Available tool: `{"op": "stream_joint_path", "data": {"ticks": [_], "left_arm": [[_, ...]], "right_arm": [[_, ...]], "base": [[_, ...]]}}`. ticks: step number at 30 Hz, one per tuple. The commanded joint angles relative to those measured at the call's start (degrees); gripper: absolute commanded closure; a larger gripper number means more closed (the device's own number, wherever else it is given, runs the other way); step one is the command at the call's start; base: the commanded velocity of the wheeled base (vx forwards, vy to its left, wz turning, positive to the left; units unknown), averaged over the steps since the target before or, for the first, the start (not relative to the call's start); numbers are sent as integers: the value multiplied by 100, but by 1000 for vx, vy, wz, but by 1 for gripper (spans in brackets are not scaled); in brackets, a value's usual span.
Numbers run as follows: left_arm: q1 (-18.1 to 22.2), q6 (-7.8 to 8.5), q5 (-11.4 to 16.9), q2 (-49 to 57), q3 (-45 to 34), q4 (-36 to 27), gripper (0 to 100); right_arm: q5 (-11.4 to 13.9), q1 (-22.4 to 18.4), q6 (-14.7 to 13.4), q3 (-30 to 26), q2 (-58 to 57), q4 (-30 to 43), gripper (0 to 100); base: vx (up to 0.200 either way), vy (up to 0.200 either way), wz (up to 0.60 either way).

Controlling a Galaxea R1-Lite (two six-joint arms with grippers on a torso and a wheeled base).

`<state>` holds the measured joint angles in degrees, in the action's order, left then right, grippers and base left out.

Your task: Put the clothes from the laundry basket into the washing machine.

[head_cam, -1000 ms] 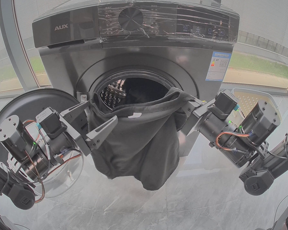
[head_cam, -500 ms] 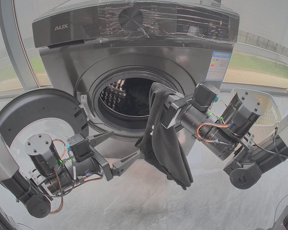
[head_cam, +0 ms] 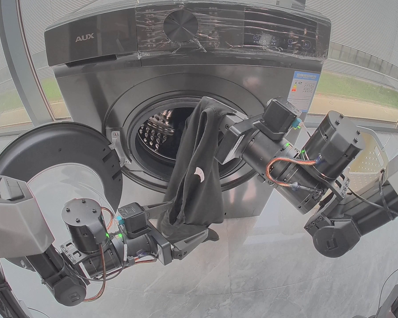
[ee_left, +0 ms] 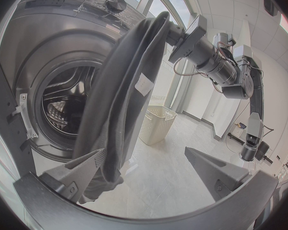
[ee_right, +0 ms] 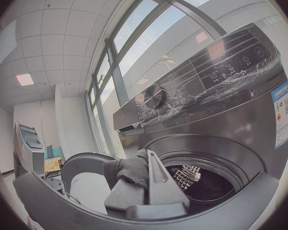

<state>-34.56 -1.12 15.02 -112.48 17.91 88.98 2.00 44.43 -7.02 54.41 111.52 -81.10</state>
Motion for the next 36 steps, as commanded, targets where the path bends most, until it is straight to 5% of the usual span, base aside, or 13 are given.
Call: {"op": "stream_joint_path", "data": {"ticks": [1, 24, 36], "left_arm": [[2, -2, -8, -186, 20, 5, 0], [151, -2, -227, -169, 81, 5, 0], [310, 7, -175, -1197, 758, 14, 0]], "right_arm": [[2, 48, -1, 44, -16, -19, 100], [-59, -67, 34, 61, -25, -2, 100], [-59, 65, 34, 0, -95, -81, 100]], "base": [[0, 0, 0], [0, 0, 0], [0, 0, 0]]}}
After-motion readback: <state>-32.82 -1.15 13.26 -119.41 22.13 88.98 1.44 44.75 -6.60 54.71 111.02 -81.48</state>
